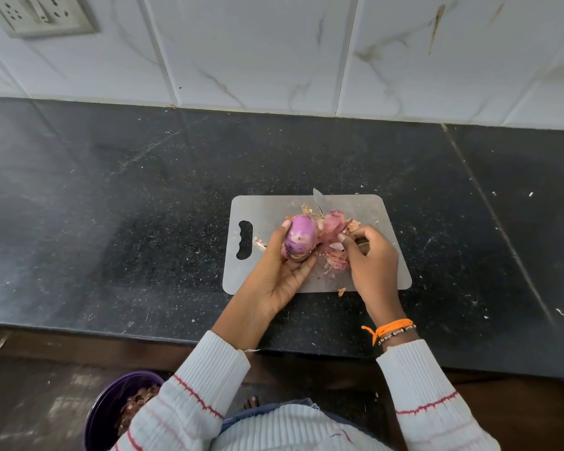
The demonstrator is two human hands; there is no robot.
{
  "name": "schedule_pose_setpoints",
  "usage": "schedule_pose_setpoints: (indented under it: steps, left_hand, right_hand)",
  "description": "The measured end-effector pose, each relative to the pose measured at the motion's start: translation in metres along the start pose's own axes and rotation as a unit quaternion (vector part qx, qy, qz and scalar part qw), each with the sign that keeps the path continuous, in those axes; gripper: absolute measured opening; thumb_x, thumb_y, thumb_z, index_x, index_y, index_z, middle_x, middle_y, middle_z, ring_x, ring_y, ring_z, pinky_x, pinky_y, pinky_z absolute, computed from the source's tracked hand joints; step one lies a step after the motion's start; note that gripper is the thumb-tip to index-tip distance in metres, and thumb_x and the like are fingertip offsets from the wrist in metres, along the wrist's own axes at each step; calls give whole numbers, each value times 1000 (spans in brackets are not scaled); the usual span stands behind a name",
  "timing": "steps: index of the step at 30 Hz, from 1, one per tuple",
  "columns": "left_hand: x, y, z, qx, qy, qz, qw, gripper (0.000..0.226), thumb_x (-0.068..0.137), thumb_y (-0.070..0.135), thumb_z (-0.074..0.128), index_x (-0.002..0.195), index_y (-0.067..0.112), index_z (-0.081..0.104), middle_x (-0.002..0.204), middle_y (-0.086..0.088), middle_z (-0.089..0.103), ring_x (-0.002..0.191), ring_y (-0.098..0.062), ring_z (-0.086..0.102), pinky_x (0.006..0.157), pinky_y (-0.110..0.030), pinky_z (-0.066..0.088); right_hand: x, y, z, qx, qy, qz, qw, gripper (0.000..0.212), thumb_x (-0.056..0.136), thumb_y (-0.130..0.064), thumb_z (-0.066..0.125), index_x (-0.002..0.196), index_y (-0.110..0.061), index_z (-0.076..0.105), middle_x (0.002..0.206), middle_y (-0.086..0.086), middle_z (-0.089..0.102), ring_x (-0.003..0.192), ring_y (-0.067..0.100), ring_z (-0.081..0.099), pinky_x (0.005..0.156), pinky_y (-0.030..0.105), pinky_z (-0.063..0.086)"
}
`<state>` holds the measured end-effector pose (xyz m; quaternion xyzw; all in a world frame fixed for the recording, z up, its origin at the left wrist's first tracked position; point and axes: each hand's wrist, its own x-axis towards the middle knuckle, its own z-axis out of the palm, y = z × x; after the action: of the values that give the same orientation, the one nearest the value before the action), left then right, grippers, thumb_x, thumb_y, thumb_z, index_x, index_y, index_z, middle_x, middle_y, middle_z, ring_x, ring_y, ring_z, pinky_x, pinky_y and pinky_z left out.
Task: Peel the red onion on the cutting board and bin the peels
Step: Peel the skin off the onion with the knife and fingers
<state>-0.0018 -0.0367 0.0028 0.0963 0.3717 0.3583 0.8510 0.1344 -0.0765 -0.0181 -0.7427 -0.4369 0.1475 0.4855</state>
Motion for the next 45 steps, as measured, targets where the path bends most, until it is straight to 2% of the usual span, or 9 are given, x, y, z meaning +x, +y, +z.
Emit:
schedule_pose_setpoints:
  steps: [2,6,11,17,29,36,39,42,45]
  left_hand:
    - [0,0,0,8,-4,-16,1000,61,82,40,63,125,-1,52,103,-20,65,72,-20,70,56,-23,58]
    - [1,-1,1,29,-3,-32,999,57,82,43,61,120,0,55,105,-22,64,65,-17,70,51,-20,56]
    - [0,-3,1,76,6,5,997,29,84,30,64,100,5,60,75,-10,69,59,-11,67,50,-17,53]
    - [-1,-6,0,144,30,70,987,52,83,21,66,125,-3,45,94,-13,63,63,-8,69,56,-17,54]
    - [-7,-6,0,222,42,139,964,50,73,15,75,112,5,46,96,-9,65,72,-11,69,60,-20,56]
    - [-6,-6,-1,189,30,120,974,48,77,13,72,116,2,45,98,-12,64,71,-10,69,57,-18,54]
    - [-5,-8,-3,209,40,134,968,54,72,15,76,115,4,45,103,-14,64,82,-17,69,63,-23,57]
    - [-2,-10,-5,252,51,157,954,71,58,26,82,115,7,46,107,-14,64,93,-23,68,79,-33,57]
    - [-2,-11,-5,276,55,172,944,78,48,33,83,113,11,47,104,-10,65,94,-23,68,84,-36,55]
  right_hand:
    - [1,0,-2,8,1,14,1000,4,84,-12,66,84,-10,62,78,-1,62,73,10,59,61,8,44]
    - [-2,-10,-4,38,4,1,999,19,84,-2,60,98,-15,63,97,-2,64,86,0,60,74,12,49]
    - [-7,-31,-4,63,27,-74,995,13,85,-4,60,91,-12,67,91,-3,63,85,-3,59,71,5,44]
    - [-10,-35,-4,54,10,-72,996,6,83,-9,67,86,-10,72,77,-8,63,74,-15,59,64,3,45]
    - [-8,-31,-9,71,-14,17,997,2,79,-15,71,81,-15,71,70,-16,62,66,-3,63,62,12,53]
    - [-14,-31,-9,248,-25,126,960,17,85,-10,64,77,-25,68,77,-4,70,73,6,68,64,16,54]
    - [-15,-32,-8,188,-20,95,977,3,82,-16,69,85,-18,71,78,-8,70,73,-1,67,63,13,53]
    - [-16,-31,-6,123,-6,64,990,3,79,-18,72,81,-16,71,73,-6,69,69,4,67,63,17,55]
    - [-14,-28,-7,115,-11,67,991,6,79,-18,72,80,-12,72,71,0,69,67,10,66,61,20,55]
